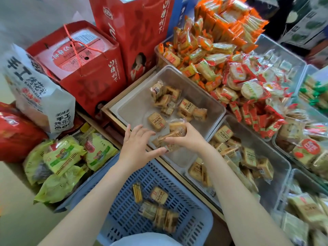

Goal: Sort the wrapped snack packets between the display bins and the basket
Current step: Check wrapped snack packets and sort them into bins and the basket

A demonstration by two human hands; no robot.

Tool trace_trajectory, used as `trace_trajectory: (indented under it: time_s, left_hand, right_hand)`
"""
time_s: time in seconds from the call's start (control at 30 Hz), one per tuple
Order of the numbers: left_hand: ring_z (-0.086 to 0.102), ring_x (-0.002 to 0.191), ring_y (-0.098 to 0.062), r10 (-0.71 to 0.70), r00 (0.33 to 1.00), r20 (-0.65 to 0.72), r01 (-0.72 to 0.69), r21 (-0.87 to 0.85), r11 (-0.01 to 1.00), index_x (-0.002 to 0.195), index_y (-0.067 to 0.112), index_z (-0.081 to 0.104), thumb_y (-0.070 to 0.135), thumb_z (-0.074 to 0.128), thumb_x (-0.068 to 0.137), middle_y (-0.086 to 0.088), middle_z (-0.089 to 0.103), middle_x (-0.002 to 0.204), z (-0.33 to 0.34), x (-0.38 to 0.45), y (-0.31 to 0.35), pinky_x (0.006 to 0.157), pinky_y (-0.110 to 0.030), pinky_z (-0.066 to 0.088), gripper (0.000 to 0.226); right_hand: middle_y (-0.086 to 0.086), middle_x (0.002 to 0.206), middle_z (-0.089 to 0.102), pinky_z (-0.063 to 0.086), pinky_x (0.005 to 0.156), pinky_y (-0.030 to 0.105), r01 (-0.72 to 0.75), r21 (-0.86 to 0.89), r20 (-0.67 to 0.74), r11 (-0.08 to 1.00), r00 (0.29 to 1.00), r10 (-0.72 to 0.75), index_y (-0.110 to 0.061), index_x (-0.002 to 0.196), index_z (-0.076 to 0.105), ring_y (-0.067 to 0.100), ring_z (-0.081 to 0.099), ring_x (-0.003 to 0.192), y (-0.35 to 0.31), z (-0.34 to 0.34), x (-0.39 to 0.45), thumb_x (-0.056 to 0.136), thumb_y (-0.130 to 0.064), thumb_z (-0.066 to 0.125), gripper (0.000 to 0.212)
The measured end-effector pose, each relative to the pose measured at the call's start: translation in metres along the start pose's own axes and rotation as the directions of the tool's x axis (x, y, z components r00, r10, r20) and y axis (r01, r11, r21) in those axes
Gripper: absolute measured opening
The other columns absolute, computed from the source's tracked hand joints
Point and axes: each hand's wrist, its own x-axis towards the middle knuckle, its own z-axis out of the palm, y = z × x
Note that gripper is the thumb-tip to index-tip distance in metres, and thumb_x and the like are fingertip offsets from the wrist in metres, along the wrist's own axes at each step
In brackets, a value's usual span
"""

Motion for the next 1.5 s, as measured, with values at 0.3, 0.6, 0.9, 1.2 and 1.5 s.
trace_trajectory:
  time_s: [0.3, 0.6, 0.9, 1.2, 1.5]
  left_hand:
    - [0.073, 0.087, -0.012, -0.034, 0.974, 0.223, 0.210, -0.841, 0.499, 0.110, 0.013, 0.067, 0.025, 0.076, 0.085, 0.002, 0.075, 0.093, -0.021, -0.074, 0.094, 0.075, -0.028, 0.061, 0.029]
    - [0.074, 0.087, -0.020, -0.081, 0.926, 0.367, 0.376, -0.893, 0.247, 0.113, 0.006, 0.060, 0.030, 0.078, 0.072, -0.008, 0.074, 0.097, -0.009, -0.134, 0.116, 0.079, -0.035, 0.062, 0.051]
    - [0.076, 0.089, -0.025, -0.084, 0.894, 0.440, 0.446, -0.853, 0.271, 0.115, 0.006, 0.052, 0.013, 0.074, 0.089, -0.015, 0.076, 0.098, 0.013, -0.185, 0.139, 0.068, -0.032, 0.062, 0.035]
    - [0.071, 0.087, -0.025, -0.101, 0.824, 0.558, 0.564, -0.788, 0.247, 0.097, 0.009, 0.062, 0.031, 0.074, 0.085, -0.013, 0.074, 0.094, 0.028, -0.207, 0.121, 0.074, -0.034, 0.060, 0.028]
    - [0.067, 0.065, -0.015, 0.050, 0.847, 0.529, 0.514, -0.840, 0.171, 0.088, 0.007, 0.058, 0.023, 0.068, 0.085, -0.014, 0.066, 0.087, 0.012, -0.205, 0.105, 0.053, -0.019, 0.051, 0.019]
  right_hand:
    - [0.010, 0.111, 0.074, 0.060, 0.085, 0.035, 0.096, 0.577, -0.151, 0.811, 0.988, -0.010, -0.017, 0.123, 0.062, 0.024, 0.073, 0.101, 0.028, 0.007, -0.141, 0.088, -0.066, 0.053, 0.061]
    - [0.017, 0.109, 0.072, 0.062, 0.071, 0.048, 0.165, 0.848, -0.248, 0.505, 0.963, 0.102, -0.009, 0.119, 0.055, 0.031, 0.074, 0.090, 0.091, 0.026, -0.243, 0.100, -0.014, 0.058, 0.020]
    - [0.007, 0.093, 0.074, 0.055, 0.087, 0.055, 0.105, 0.723, -0.275, 0.682, 0.951, 0.145, -0.028, 0.085, 0.068, 0.027, 0.068, 0.089, 0.125, 0.064, -0.294, 0.084, -0.043, 0.077, 0.018]
    - [0.011, 0.089, 0.069, 0.052, 0.080, 0.045, 0.183, 0.777, -0.349, 0.602, 0.921, 0.171, -0.026, 0.068, 0.063, 0.026, 0.066, 0.086, 0.140, 0.091, -0.314, 0.096, -0.020, 0.068, 0.030]
    - [0.019, 0.101, 0.073, 0.054, 0.082, 0.046, 0.196, 0.846, -0.331, 0.496, 0.922, 0.202, -0.016, 0.085, 0.061, 0.031, 0.069, 0.093, 0.130, 0.104, -0.312, 0.092, -0.026, 0.068, 0.014]
